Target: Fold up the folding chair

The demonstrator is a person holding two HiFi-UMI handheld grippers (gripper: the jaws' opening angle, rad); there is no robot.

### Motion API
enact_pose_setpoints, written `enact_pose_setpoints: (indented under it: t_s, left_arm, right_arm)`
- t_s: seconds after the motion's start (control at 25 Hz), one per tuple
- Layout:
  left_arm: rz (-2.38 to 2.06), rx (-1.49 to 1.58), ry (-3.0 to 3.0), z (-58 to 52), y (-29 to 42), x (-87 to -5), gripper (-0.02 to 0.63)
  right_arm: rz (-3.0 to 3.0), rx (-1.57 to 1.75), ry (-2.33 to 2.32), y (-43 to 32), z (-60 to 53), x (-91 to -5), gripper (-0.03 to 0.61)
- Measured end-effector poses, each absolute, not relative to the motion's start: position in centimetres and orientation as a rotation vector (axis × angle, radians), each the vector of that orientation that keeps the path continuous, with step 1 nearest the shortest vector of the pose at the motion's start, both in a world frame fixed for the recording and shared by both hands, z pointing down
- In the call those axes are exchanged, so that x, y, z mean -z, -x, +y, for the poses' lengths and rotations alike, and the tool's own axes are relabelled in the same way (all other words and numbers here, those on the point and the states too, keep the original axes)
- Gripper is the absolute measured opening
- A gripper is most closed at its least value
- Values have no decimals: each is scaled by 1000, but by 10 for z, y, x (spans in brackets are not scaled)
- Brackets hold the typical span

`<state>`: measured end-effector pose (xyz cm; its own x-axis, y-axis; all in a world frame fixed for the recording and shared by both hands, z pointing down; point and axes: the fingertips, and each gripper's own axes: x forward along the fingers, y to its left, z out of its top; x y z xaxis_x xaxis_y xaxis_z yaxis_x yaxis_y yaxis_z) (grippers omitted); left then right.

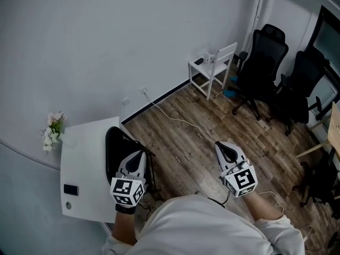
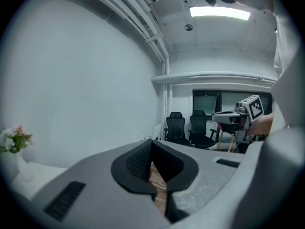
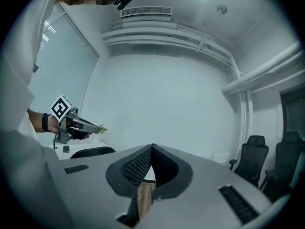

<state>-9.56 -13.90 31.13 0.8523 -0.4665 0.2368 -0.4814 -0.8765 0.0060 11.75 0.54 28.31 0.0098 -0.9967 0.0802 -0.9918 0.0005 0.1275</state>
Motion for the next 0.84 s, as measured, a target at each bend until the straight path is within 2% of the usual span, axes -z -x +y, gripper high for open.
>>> enact_pose_setpoints:
  t_s: [0.84]
  left_arm:
    - [-800,-369,-2918,-155,117,-323,8]
  right_arm:
    - [-2107,47,-2115,-110,-11,-291,17]
